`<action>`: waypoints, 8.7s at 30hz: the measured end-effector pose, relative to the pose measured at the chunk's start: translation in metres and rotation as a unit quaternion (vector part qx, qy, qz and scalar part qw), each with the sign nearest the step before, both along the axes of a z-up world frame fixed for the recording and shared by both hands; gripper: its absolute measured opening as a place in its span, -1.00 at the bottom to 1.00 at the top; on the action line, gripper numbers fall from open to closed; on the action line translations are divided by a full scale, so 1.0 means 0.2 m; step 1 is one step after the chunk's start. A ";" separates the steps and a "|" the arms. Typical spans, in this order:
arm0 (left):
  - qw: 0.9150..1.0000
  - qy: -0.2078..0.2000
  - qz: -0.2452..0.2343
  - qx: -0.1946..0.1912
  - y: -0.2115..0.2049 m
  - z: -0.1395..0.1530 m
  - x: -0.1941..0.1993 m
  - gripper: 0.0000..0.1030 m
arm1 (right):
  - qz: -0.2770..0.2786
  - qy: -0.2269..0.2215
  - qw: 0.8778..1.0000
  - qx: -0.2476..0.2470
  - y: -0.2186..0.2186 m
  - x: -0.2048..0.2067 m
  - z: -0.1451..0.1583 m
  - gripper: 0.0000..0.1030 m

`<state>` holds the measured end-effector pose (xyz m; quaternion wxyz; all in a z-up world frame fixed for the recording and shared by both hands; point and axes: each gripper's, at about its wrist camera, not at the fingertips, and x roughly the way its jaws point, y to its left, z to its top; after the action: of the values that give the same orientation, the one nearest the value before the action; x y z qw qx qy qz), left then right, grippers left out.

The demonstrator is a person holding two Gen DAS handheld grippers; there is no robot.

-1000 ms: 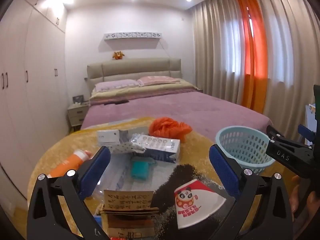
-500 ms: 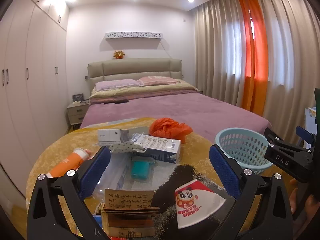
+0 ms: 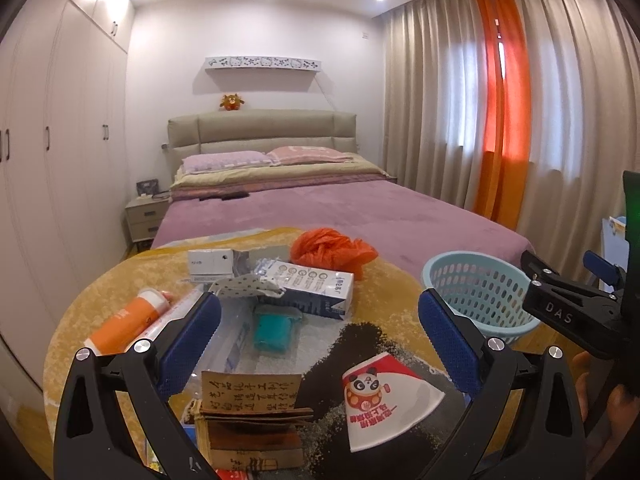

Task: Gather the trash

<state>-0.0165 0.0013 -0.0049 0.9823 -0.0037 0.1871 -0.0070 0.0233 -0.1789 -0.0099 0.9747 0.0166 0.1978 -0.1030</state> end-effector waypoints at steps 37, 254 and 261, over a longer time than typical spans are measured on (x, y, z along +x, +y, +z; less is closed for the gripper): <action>1.000 0.002 -0.003 -0.007 0.03 0.00 -0.02 0.86 | 0.011 -0.003 1.000 -0.008 0.07 -0.01 0.02 0.86; 0.937 0.267 -0.145 -0.172 0.78 -0.50 -0.11 0.40 | 0.400 0.160 0.902 0.024 0.64 0.02 -0.24 -0.76; 0.956 0.242 -0.142 -0.087 0.62 -0.44 -0.19 0.74 | 0.358 0.172 0.918 -0.009 0.55 -0.02 -0.30 -0.75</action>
<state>-0.0541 0.1262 -0.0929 0.8925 -0.0636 0.4163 -0.1617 0.0200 -0.0690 -0.0702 0.8978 -0.0816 0.3537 0.2494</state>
